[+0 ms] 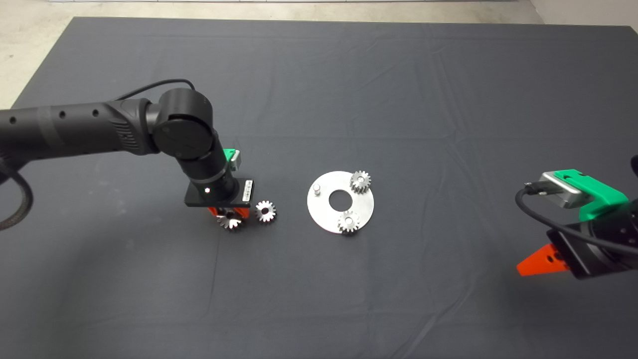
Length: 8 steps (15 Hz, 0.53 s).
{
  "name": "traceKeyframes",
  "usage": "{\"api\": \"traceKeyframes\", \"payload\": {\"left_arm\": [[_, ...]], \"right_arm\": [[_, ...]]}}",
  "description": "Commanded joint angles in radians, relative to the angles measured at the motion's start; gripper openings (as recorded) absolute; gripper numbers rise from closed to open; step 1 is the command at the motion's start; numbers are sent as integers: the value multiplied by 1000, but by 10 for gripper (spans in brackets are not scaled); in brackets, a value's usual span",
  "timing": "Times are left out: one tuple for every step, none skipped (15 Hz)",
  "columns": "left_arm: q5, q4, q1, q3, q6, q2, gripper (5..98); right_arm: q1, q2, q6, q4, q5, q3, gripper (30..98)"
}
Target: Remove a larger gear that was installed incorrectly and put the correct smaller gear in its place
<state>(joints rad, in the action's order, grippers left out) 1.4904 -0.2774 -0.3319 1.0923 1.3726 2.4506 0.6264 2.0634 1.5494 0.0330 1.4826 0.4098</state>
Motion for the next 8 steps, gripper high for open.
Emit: {"api": "traceKeyframes", "payload": {"left_arm": [[8, 6, -21, -16, 3, -11, 337], [8, 7, -21, -16, 3, -12, 337], [8, 7, -21, -16, 3, -12, 337], [8, 6, -21, -16, 3, -11, 337], [8, 6, -19, -16, 3, -11, 337], [7, 7, -19, -16, 3, -10, 337], [7, 7, -19, -19, 3, -8, 337], [7, 7, -20, -26, 3, -3, 337]], "right_arm": [[18, -2, -3, -24, -2, -5, 660], [18, -1, -3, -24, -3, -5, 660], [18, -2, -3, -24, -2, -5, 660], [18, -2, -3, -25, -4, -5, 660], [18, -1, -3, -24, -2, -5, 660], [18, -2, -3, -25, -4, -5, 660], [18, -1, -2, -25, -4, -5, 660], [18, 0, -2, -25, -4, -5, 660]]}}
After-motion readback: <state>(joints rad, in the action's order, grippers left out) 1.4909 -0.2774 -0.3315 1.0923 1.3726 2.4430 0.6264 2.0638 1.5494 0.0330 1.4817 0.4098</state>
